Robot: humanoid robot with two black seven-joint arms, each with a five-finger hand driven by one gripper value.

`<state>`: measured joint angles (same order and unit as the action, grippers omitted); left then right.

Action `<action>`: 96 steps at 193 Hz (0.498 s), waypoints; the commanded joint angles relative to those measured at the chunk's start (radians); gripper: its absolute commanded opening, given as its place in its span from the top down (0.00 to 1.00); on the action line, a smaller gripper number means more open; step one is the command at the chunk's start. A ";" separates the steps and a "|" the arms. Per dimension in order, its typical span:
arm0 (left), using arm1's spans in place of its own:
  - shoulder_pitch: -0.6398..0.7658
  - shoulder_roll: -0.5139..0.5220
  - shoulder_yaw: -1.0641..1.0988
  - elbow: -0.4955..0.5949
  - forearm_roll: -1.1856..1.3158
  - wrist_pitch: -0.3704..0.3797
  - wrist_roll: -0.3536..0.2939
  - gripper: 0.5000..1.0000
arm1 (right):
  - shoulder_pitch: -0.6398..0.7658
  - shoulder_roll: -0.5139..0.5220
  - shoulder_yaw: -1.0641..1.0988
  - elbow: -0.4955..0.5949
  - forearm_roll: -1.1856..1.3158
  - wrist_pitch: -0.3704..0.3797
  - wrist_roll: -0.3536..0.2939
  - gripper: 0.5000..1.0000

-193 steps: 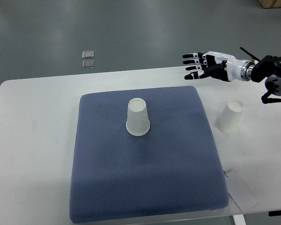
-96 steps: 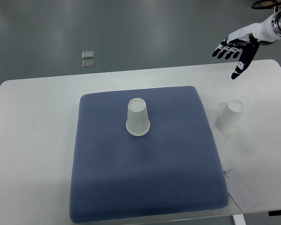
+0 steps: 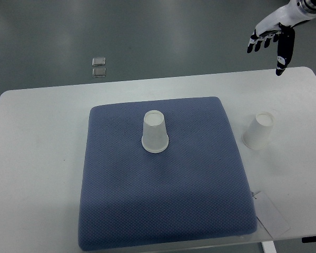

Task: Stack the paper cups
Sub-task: 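Raise the right hand and move it over the loose white paper cup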

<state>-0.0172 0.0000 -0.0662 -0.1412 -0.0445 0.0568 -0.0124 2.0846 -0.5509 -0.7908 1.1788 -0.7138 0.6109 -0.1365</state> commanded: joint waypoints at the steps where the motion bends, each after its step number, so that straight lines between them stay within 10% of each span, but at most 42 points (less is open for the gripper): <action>1: 0.000 0.000 0.000 0.000 0.000 0.000 0.000 0.00 | -0.001 0.003 -0.002 0.007 0.000 0.000 0.000 0.16; 96: -0.001 0.000 0.000 0.000 0.000 0.000 0.000 0.00 | -0.139 0.005 0.015 -0.002 -0.007 0.000 0.000 0.16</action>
<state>-0.0171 0.0000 -0.0661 -0.1411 -0.0445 0.0568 -0.0124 1.9822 -0.5475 -0.7821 1.1776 -0.7207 0.6109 -0.1366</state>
